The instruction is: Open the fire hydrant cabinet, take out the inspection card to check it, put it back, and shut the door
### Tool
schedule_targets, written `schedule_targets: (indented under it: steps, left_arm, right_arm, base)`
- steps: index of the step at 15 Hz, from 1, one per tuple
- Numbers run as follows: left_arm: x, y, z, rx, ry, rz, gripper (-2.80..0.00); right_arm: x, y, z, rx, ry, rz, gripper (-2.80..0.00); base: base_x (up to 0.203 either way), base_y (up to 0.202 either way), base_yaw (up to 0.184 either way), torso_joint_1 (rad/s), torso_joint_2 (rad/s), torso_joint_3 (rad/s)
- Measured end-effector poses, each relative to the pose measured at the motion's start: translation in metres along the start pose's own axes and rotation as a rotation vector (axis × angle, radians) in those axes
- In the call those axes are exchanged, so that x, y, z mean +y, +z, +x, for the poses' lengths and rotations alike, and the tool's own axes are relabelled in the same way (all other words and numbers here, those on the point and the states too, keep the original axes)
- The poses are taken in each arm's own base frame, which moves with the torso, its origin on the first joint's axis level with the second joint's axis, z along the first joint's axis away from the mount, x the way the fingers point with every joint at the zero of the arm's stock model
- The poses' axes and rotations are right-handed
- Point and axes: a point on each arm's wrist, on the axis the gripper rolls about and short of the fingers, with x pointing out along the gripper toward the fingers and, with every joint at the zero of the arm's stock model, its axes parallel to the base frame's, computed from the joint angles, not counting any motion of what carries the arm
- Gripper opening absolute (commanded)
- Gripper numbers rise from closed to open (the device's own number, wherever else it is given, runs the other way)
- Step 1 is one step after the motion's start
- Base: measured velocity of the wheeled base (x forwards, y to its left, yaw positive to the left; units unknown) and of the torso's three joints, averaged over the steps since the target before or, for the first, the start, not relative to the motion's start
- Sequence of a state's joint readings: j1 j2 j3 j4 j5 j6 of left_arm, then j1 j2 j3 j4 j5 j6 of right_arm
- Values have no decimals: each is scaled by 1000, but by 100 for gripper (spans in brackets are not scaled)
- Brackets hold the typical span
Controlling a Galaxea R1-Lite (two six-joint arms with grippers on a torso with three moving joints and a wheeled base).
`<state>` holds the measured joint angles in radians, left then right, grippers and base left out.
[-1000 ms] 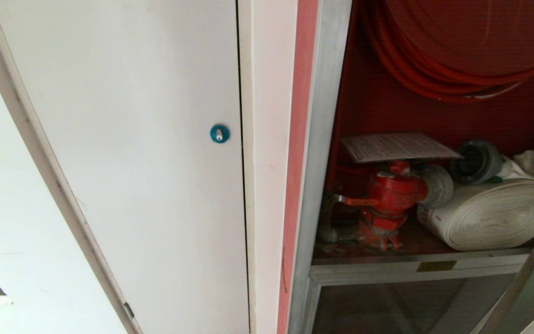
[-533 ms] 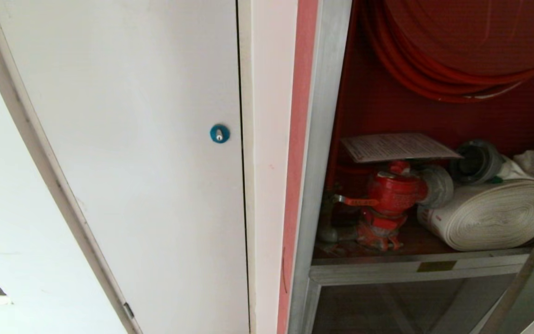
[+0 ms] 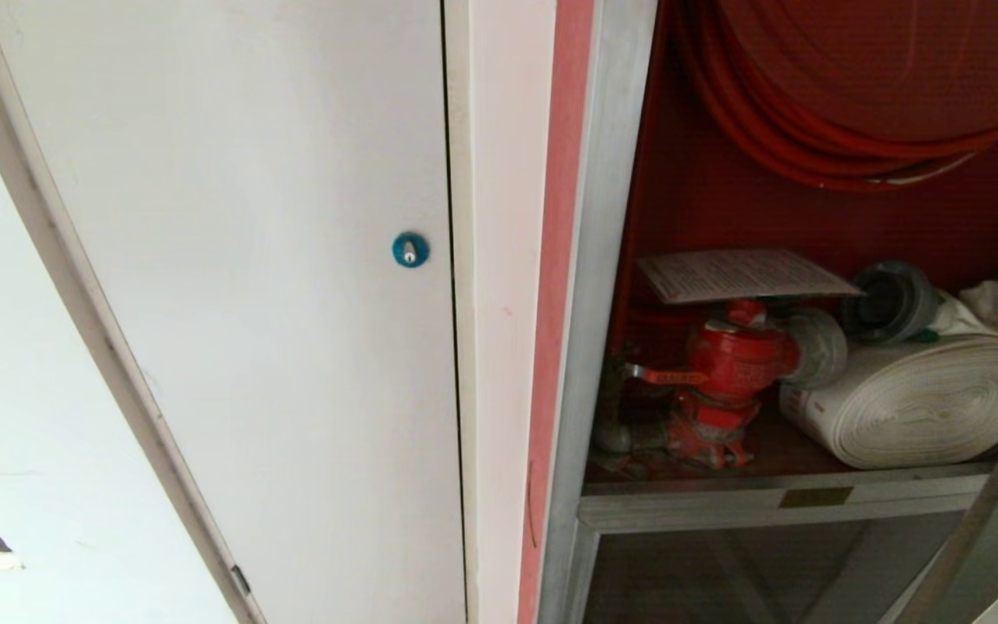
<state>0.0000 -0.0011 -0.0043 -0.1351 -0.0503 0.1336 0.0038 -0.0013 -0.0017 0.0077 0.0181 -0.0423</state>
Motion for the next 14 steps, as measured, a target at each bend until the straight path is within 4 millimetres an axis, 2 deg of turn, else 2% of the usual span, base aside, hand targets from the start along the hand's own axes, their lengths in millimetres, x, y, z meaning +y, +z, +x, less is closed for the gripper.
schedule_targets:
  steps: [7, 14]
  left_arm:
    - [-1, -13, -1, 126, 16, -29, -280]
    - [-1, -14, -1, 128, 22, -111, -280]
  right_arm:
    - [0, 0, 0, 0, 0, 0, -280]
    - [0, 0, 0, 0, 0, 0, -280]
  base:
    - [0, 0, 0, 0, 0, 0]
    - [0, 0, 0, 0, 0, 0]
